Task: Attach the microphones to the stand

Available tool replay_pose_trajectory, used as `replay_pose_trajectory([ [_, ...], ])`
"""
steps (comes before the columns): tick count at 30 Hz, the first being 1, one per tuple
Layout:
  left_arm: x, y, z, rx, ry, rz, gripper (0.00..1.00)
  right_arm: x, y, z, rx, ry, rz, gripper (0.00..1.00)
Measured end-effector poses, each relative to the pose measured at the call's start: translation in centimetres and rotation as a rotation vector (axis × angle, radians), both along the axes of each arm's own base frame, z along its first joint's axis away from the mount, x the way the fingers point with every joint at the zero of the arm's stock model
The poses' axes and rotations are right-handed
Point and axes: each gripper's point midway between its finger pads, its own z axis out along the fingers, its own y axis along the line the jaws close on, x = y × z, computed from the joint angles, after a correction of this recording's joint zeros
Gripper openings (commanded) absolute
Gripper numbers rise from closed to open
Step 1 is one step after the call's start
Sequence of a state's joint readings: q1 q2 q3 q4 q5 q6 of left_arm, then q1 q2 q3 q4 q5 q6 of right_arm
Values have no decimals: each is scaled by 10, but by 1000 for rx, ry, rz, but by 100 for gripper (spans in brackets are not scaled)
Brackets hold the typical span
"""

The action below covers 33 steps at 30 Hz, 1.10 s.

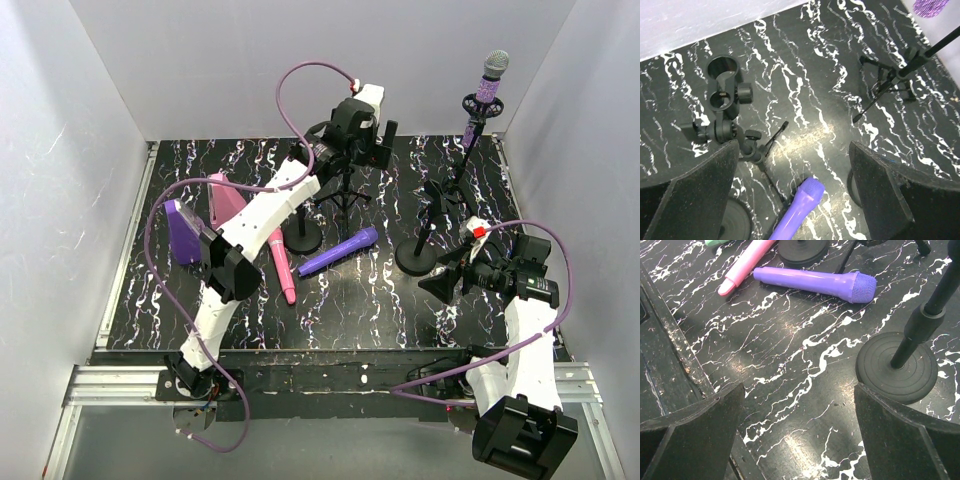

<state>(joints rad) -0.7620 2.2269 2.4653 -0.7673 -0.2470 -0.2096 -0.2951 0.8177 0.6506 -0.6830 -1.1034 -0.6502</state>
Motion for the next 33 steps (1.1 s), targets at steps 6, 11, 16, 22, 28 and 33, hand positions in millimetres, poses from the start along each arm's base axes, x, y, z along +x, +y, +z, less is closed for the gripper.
replay_pose_trajectory([
  [6, -4, -6, -2, -55, 8, -41, 90, 0, 0, 0, -2, -2, 2, 96],
  [11, -29, 2, 3, -94, 30, -85, 90, 0, 0, 0, -4, -3, 2, 96],
  [16, -54, 16, 18, -151, 20, -112, 88, 0, 0, 0, -3, -2, 3, 96],
  [22, -61, 24, 12, -167, -2, -99, 81, -1, 0, -1, -2, 2, 3, 96],
  [28, -52, 27, -39, -84, -11, -75, 73, -1, 1, 0, 1, 2, 5, 96],
  [33, -35, 19, -55, -54, -84, -49, 70, -2, 1, 0, 3, 1, 7, 96],
])
